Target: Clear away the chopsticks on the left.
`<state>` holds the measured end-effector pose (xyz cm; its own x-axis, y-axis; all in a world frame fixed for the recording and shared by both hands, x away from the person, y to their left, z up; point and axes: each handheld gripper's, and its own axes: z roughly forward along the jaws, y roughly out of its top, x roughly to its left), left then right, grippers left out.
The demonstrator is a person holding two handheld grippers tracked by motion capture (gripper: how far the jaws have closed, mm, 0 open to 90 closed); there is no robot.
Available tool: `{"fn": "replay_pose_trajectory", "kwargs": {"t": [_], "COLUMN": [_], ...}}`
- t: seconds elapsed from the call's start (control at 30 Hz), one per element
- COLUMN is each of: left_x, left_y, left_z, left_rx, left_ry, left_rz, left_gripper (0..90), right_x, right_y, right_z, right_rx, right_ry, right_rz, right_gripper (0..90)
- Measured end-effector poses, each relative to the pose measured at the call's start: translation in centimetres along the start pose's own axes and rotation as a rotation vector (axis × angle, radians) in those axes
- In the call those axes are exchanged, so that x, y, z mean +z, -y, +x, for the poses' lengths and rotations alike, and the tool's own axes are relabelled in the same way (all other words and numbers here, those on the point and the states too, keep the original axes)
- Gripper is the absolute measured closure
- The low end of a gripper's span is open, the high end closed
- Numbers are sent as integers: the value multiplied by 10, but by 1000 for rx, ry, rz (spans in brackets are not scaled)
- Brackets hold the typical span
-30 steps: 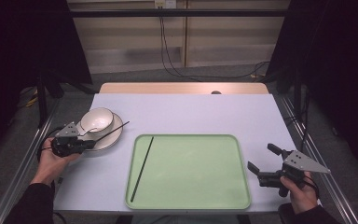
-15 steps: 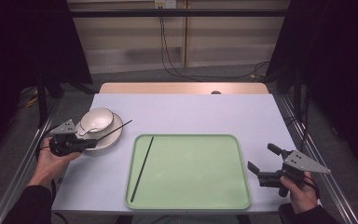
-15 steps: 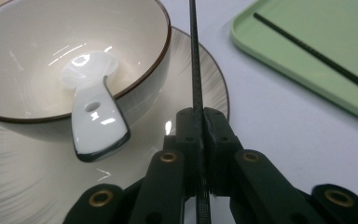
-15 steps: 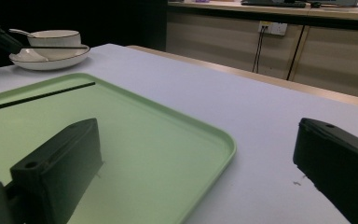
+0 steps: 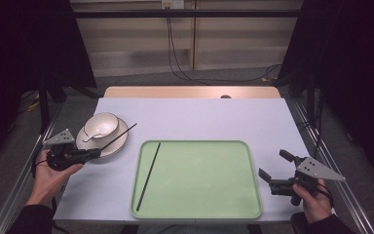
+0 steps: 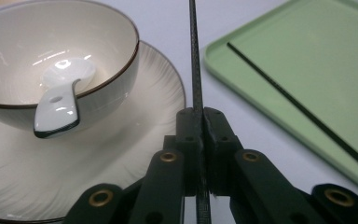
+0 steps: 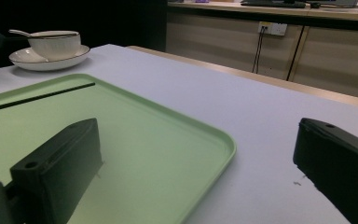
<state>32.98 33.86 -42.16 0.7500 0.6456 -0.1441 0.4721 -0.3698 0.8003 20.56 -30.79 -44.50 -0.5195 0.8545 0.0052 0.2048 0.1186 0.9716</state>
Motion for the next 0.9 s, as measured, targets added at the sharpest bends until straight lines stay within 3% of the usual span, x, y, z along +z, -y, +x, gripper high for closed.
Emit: {"fn": "replay_pose_trajectory", "kwargs": {"t": [0.13,0.3,0.33,0.43,0.53,0.67,0.8,0.9], "left_x": [-6,-9,-9,-10,-13,-9,-9,-9], "left_y": [0,2,3,2,3,7,8,10], "left_z": [-12,-28,-34,-42,-54,-69,-83,-93], "left_rx": [-9,-29,-62,-74,-98,-71,-92,-100], "left_ry": [-5,-47,-49,-60,-75,-52,-39,-56], "left_rz": [-24,-21,-19,-8,-28,-6,-20,-12], "left_gripper": [857,857,858,858,858,857,858,857], "right_x": [0,0,0,0,0,1,0,0], "right_y": [0,0,0,0,0,0,0,0], "right_z": [0,0,0,0,0,0,0,0], "right_rx": [-1,2,0,0,0,2,0,0], "right_ry": [-2,-1,-4,-1,-2,-3,-1,-5], "right_rz": [-1,0,-3,-5,-6,-4,-2,-4], "right_gripper": [7,7,7,7,7,7,8,8]}}
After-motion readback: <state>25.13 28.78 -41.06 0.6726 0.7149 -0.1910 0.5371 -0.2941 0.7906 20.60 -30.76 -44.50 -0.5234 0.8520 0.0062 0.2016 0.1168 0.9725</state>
